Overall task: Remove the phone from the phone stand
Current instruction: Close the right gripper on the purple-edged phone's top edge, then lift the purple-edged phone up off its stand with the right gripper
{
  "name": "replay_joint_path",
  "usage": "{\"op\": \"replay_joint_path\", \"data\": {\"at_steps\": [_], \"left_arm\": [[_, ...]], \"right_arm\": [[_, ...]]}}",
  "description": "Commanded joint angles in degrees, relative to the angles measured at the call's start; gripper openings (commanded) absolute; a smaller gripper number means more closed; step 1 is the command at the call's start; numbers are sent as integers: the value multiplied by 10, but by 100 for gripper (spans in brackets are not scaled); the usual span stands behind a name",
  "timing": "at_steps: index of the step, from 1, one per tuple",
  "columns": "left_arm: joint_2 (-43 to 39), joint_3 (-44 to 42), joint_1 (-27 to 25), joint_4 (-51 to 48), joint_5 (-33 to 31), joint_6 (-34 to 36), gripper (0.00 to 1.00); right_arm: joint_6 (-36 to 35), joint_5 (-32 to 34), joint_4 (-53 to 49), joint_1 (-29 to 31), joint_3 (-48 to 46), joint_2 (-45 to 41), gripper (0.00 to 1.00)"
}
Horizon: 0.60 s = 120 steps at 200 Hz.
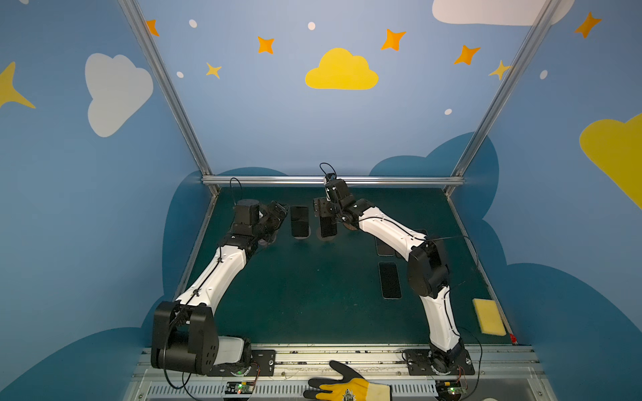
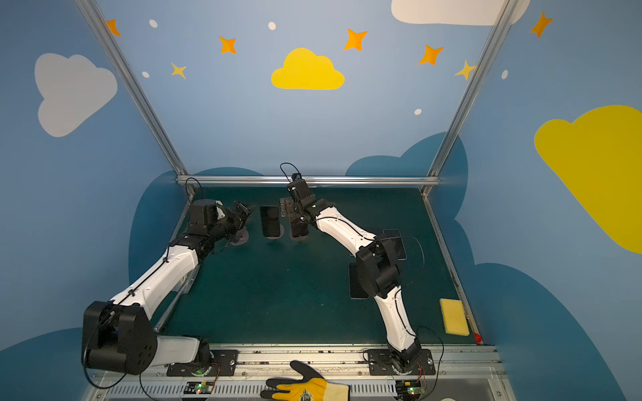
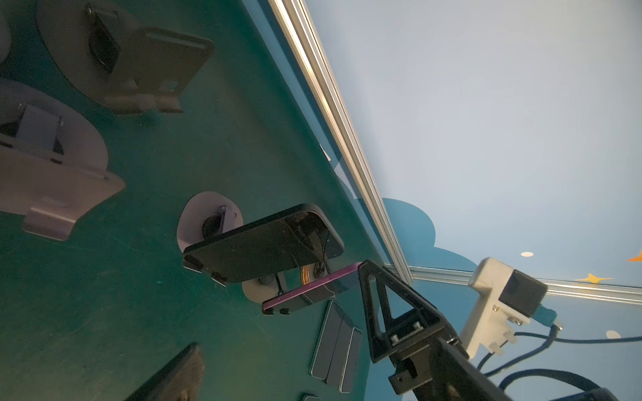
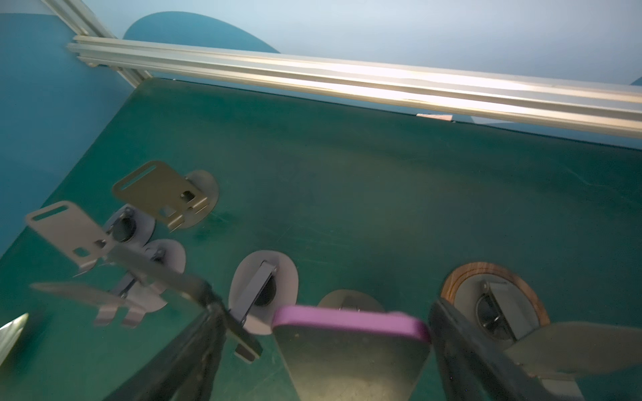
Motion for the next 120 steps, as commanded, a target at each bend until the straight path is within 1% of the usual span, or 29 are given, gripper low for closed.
{"op": "replay_joint_path", "data": {"at_steps": [1, 63, 87, 120], "left_arm": [[-8, 13, -1, 3, 6, 4, 100], [-7, 13, -1, 4, 8, 3, 100], [-7, 12, -2, 4, 6, 3, 100], [-8, 12, -2, 6, 8, 3, 100]], "right_arm": [[-6, 31, -16, -1, 18, 12, 92], [-4, 20, -19, -3, 23, 32, 92], [1, 20, -19, -4, 20, 36, 89], [5, 11, 11, -4, -3, 30, 84]]}}
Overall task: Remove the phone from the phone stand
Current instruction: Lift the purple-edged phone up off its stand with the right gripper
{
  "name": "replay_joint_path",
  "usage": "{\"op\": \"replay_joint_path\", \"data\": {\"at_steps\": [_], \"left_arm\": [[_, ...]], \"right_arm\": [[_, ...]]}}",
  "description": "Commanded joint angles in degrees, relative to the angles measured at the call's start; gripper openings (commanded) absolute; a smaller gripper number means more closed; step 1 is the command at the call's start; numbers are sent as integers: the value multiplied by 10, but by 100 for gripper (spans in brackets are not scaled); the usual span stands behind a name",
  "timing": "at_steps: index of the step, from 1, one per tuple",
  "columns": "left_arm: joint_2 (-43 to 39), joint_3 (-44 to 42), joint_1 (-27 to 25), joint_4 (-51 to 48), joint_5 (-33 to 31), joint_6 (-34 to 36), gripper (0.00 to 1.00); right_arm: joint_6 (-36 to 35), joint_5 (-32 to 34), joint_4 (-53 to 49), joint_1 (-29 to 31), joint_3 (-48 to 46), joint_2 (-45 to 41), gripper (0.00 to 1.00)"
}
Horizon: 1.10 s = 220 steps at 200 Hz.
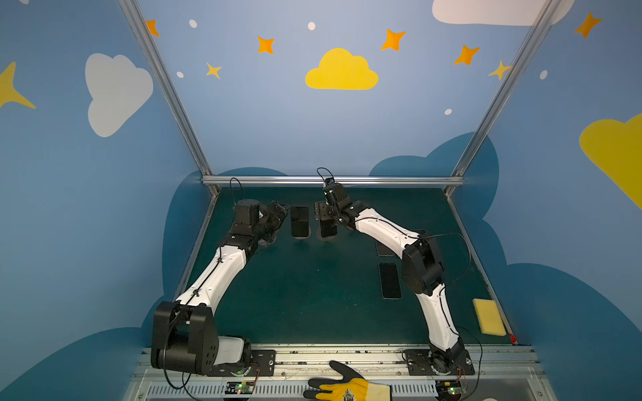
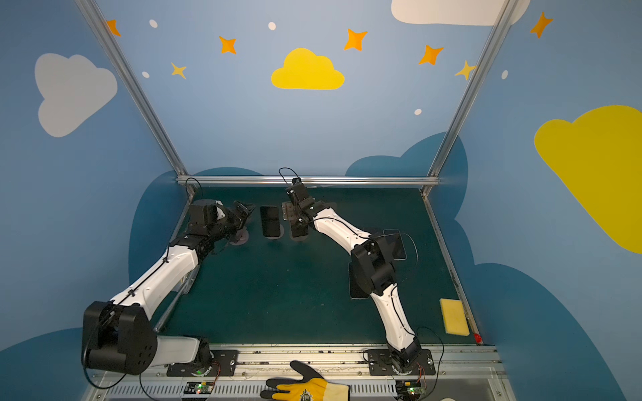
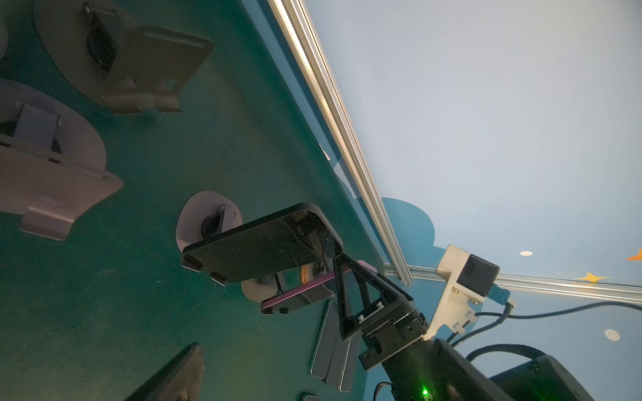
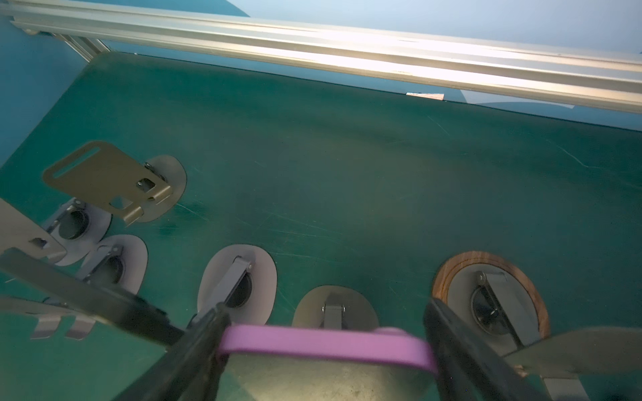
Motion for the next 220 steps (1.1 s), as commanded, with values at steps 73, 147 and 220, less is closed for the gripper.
{"op": "replay_joint_path", "data": {"at_steps": [73, 147, 220], "left_arm": [[-11, 11, -2, 6, 5, 4, 100], [-13, 11, -2, 6, 5, 3, 100], [-13, 11, -3, 7, 6, 2, 100]], "right_arm": [[6, -4, 20, -2, -11, 6, 84], [5, -11, 10, -4, -12, 6, 83], [9, -8, 0, -3, -14, 8, 84]]}}
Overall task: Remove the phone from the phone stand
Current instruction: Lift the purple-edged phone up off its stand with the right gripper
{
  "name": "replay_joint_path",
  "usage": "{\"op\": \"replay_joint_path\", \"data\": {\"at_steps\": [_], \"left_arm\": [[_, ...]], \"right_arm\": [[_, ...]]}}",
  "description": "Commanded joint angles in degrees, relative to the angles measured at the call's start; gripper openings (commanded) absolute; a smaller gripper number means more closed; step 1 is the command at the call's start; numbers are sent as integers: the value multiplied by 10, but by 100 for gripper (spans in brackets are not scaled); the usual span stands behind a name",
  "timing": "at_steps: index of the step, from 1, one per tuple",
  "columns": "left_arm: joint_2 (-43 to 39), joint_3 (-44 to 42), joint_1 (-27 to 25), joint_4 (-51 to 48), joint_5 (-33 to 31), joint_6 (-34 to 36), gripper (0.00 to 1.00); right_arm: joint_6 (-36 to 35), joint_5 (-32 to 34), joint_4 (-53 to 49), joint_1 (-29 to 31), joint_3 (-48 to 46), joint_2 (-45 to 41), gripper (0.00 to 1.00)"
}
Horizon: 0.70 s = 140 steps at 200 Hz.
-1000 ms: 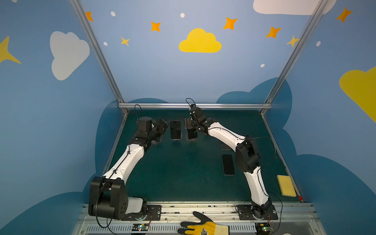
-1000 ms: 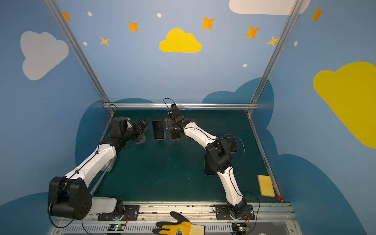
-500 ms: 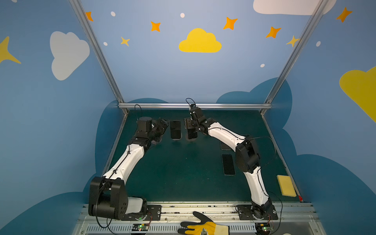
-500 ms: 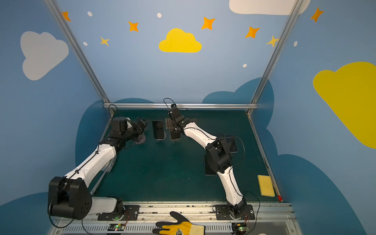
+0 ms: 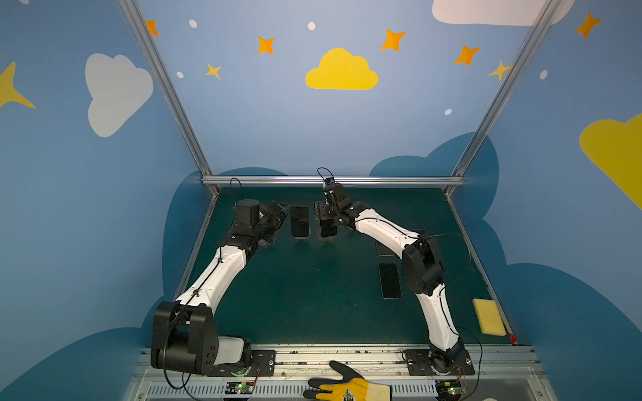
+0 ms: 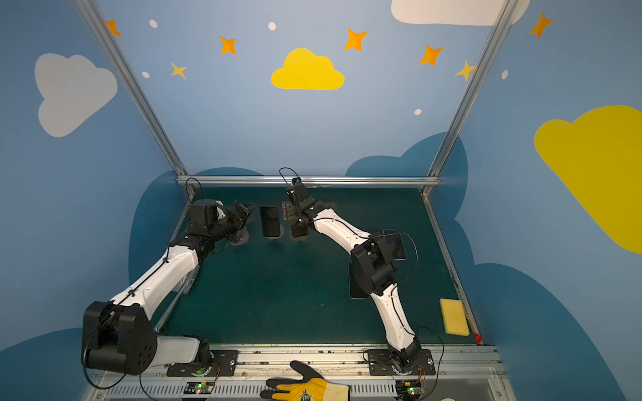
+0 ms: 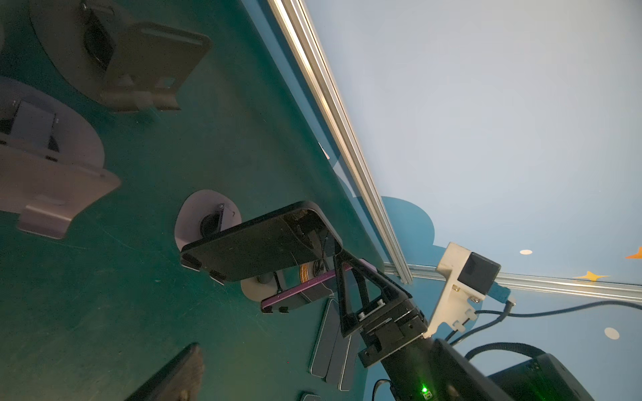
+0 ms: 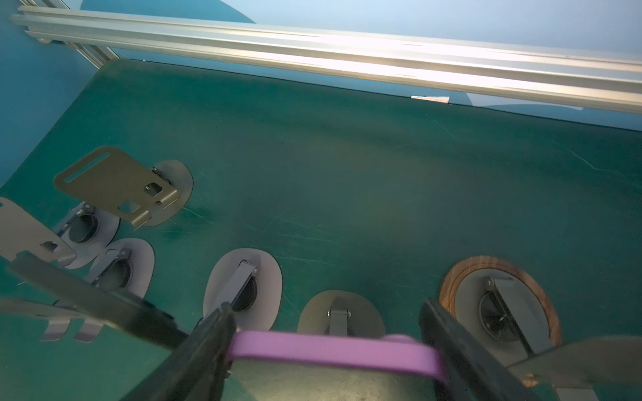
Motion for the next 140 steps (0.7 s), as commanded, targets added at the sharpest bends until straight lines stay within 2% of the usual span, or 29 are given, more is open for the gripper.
{"op": "replay_joint_path", "data": {"at_steps": [1, 38, 83, 140], "left_arm": [[-13, 11, -1, 7, 5, 2, 100], [-14, 10, -1, 7, 5, 2, 100], [-15, 10, -2, 7, 3, 3, 100], [-17, 10, -2, 9, 9, 1, 100]], "right_arm": [[7, -1, -13, -2, -10, 8, 84], [6, 4, -4, -1, -29, 0, 84], [-1, -7, 16, 0, -38, -12, 73], [-17, -12, 25, 8, -46, -48, 70]]}}
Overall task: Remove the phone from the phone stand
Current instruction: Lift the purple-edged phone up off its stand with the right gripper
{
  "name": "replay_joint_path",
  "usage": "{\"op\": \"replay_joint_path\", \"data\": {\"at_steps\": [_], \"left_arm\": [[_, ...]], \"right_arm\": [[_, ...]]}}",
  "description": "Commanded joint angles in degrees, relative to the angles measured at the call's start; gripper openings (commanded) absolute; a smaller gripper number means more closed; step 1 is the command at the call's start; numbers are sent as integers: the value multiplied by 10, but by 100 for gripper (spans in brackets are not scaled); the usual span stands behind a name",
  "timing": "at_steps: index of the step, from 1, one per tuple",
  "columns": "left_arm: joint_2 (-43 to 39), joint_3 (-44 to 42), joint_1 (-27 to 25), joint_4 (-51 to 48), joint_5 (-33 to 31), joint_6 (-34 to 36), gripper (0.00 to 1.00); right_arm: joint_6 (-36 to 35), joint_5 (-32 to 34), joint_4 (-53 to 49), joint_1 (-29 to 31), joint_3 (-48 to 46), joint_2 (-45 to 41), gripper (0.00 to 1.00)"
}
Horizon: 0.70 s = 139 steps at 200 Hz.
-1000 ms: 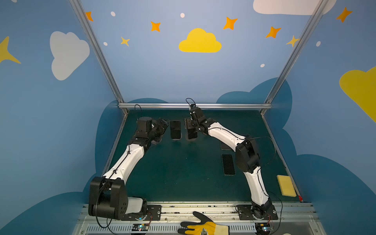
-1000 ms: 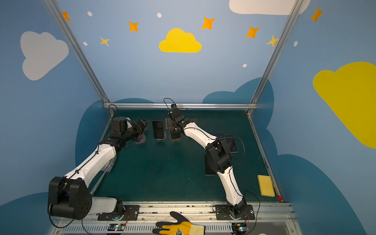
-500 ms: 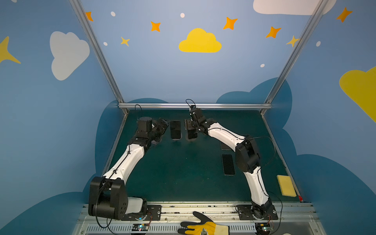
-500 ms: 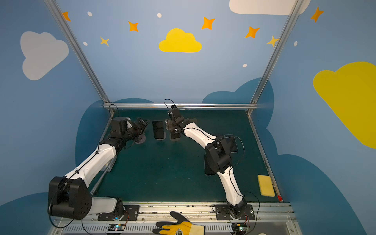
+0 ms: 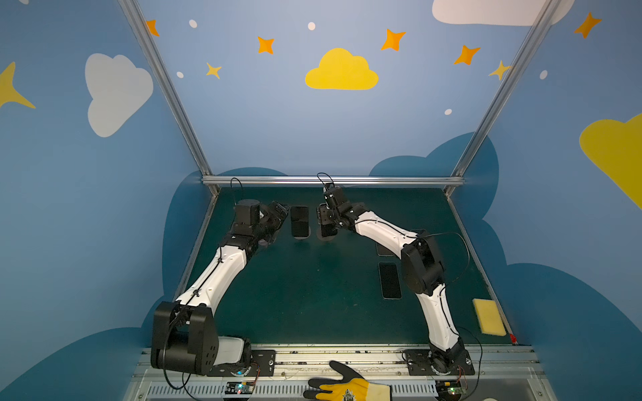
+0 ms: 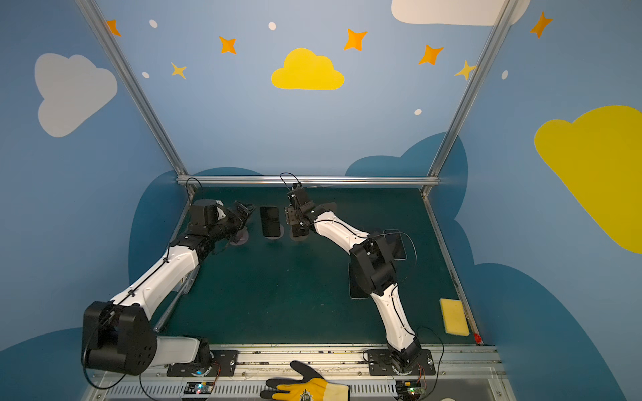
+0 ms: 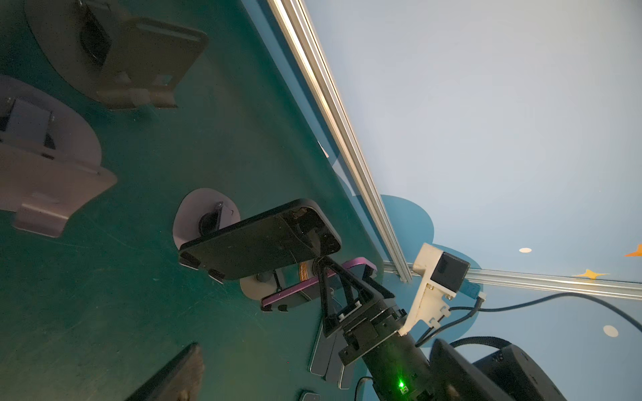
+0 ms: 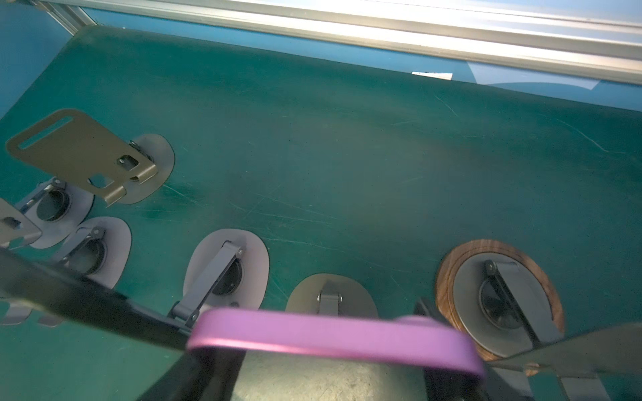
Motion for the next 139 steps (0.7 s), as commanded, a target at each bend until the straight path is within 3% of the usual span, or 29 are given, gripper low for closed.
{"op": "replay_joint_path", "data": {"at_steps": [1, 103, 139], "left_arm": [[-16, 10, -2, 9, 7, 1, 100], [-16, 11, -32, 11, -5, 26, 100], [-18, 15, -44, 12, 3, 25, 100]], "right_arm": [[-11, -7, 14, 6, -9, -45, 70], [-38, -3, 13, 15, -46, -128, 65], [-55, 12, 13, 25, -105, -197, 63]]}}
